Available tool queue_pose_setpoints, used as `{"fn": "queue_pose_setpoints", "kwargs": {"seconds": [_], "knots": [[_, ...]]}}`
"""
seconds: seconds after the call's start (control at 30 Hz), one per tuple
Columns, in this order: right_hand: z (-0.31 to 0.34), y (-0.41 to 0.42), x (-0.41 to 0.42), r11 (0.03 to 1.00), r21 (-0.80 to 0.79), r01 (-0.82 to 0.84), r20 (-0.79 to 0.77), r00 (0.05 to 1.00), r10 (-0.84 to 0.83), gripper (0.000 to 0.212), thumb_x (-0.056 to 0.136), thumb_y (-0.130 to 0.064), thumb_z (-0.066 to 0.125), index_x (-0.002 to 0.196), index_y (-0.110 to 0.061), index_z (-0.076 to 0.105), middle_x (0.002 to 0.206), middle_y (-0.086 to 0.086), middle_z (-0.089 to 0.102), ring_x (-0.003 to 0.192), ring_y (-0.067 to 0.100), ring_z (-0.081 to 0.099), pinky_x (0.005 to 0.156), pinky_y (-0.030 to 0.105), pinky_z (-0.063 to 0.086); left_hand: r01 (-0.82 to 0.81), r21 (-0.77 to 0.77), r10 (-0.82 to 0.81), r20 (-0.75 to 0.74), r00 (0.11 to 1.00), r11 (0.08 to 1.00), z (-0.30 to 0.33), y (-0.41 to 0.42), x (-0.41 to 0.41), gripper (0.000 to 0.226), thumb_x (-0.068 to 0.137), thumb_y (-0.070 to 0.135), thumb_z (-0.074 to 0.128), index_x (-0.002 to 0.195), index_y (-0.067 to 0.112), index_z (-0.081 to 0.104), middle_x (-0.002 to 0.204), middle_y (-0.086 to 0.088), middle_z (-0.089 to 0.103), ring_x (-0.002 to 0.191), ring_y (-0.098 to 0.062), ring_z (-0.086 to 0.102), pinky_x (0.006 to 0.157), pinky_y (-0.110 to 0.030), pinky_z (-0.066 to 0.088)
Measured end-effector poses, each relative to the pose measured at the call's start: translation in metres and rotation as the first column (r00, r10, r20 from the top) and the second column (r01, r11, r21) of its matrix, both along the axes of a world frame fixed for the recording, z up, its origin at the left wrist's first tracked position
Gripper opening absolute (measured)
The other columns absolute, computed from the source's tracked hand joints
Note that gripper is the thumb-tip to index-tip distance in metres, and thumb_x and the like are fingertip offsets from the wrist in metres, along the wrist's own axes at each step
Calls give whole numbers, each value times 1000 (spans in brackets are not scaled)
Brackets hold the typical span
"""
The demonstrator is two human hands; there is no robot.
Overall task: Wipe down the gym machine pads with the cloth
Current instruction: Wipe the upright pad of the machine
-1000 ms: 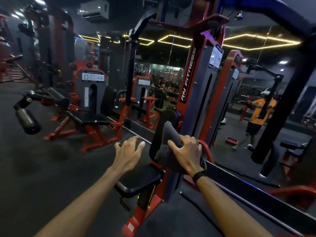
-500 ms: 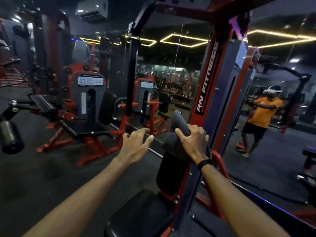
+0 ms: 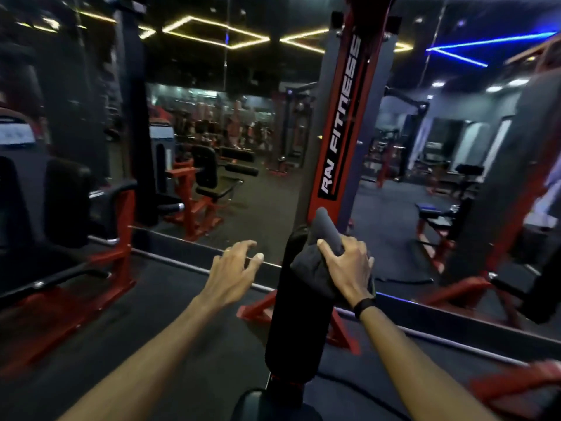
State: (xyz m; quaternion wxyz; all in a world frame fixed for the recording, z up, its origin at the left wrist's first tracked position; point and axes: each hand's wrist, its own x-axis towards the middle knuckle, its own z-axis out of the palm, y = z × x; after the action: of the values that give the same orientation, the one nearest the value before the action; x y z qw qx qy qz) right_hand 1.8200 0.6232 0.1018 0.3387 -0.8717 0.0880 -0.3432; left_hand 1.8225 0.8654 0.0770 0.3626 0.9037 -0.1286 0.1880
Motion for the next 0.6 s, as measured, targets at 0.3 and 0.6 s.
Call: {"fn": "queue_pose_setpoints", "kwargs": {"seconds": [0.3, 0.6], "knots": [[18, -25, 50, 970, 37, 239, 69, 968, -241, 45, 91, -53, 62, 106, -10, 66, 109, 6, 64, 117, 32, 50, 103, 55, 31, 183, -156, -189, -23, 982, 971, -13, -35, 76, 55, 94, 54, 36, 134, 23, 55, 135, 4, 60, 121, -19, 59, 107, -48, 39], [-14, 33, 153, 745, -666, -30, -120, 990, -68, 61, 77, -78, 45, 109, -32, 69, 114, -1, 62, 112, 29, 51, 91, 57, 36, 121, -213, -120, 19, 993, 969, -8, -41, 139, 65, 92, 57, 29, 138, 18, 54, 137, 1, 58, 125, -22, 55, 108, -47, 39]]}}
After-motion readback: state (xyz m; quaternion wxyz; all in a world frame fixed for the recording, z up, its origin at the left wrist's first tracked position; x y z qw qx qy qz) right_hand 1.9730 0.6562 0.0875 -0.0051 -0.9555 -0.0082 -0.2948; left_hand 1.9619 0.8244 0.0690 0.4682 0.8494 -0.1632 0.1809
